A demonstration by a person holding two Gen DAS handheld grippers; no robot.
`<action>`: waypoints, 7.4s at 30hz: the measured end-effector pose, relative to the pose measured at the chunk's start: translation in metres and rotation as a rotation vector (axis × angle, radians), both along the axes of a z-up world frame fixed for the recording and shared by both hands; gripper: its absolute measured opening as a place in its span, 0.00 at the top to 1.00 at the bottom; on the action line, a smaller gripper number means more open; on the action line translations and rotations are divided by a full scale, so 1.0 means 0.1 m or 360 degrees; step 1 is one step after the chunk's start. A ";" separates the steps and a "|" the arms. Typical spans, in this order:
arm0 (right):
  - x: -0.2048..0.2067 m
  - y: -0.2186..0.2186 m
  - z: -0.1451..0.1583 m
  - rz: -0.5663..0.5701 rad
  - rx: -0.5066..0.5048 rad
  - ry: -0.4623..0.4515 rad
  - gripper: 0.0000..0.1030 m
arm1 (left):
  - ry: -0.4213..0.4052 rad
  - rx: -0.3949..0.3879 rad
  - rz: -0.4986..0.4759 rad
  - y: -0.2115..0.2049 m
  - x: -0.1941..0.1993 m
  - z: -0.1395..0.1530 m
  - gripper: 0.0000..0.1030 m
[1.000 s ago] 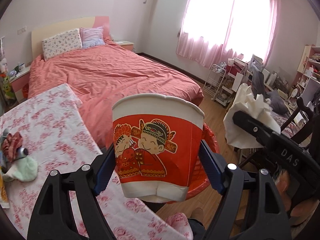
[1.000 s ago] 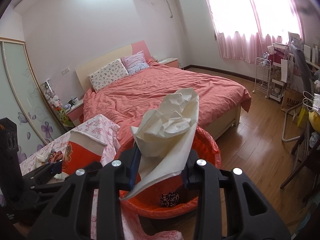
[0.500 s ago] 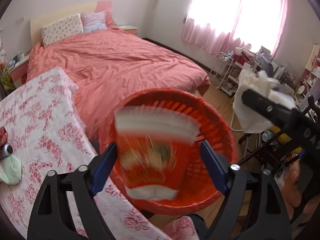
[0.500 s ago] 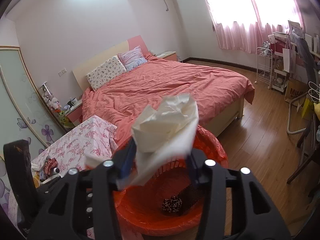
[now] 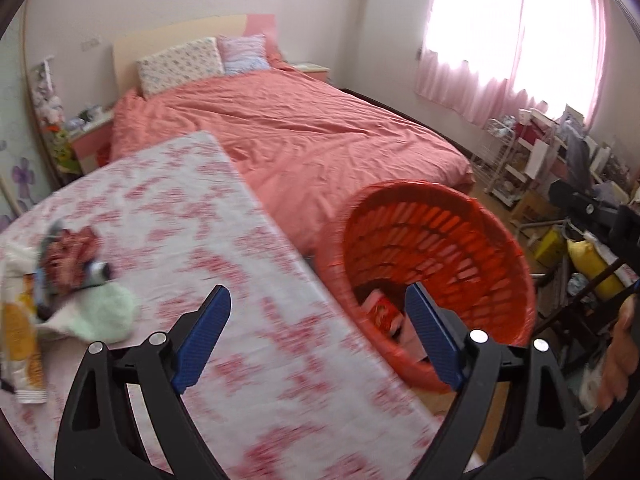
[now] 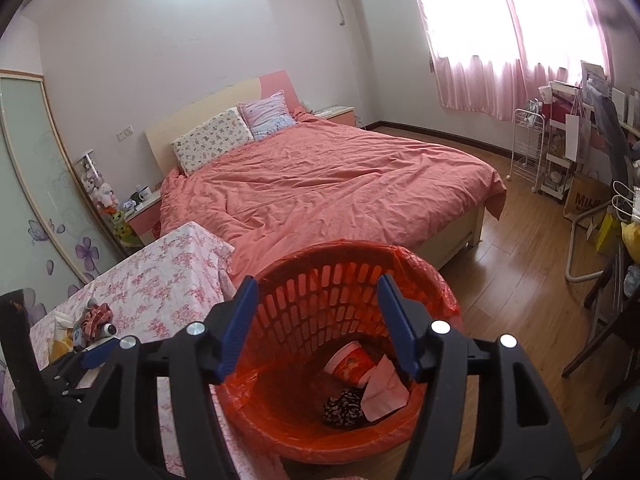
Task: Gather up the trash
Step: 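Move both tools back to the bed and grasp the snack wrappers with the left tool, then lift the snack wrappers with the left tool while the right tool grasps the blue packet, then carry wrappers and blue packet over the orange basket and open both tools, then grasp the brown hair clip with the left tool while the right tool grasps the light green cloth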
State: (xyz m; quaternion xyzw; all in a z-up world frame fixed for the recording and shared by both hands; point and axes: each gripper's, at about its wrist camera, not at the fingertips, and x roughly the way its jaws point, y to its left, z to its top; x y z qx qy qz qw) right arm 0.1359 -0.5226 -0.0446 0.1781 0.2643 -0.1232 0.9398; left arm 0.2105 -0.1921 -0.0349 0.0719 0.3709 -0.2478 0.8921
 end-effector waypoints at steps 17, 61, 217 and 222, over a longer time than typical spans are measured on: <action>0.23 1.32 -0.10 0.0378 -0.0133 0.0116 0.41 | -0.0215 0.0089 0.0528 1.68 -0.04 0.21 0.14; 0.80 3.15 -0.59 0.0859 0.0034 0.0386 0.53 | 0.0051 -0.0032 0.0986 3.61 0.06 -0.15 0.89; 0.24 1.61 -0.44 0.0376 -0.0228 0.0185 0.10 | -0.0081 0.0344 0.0691 1.93 0.01 -0.13 0.02; 0.50 2.29 -0.51 0.0557 -0.0214 0.0231 0.10 | -0.0081 0.0394 0.0847 2.44 0.10 -0.21 0.02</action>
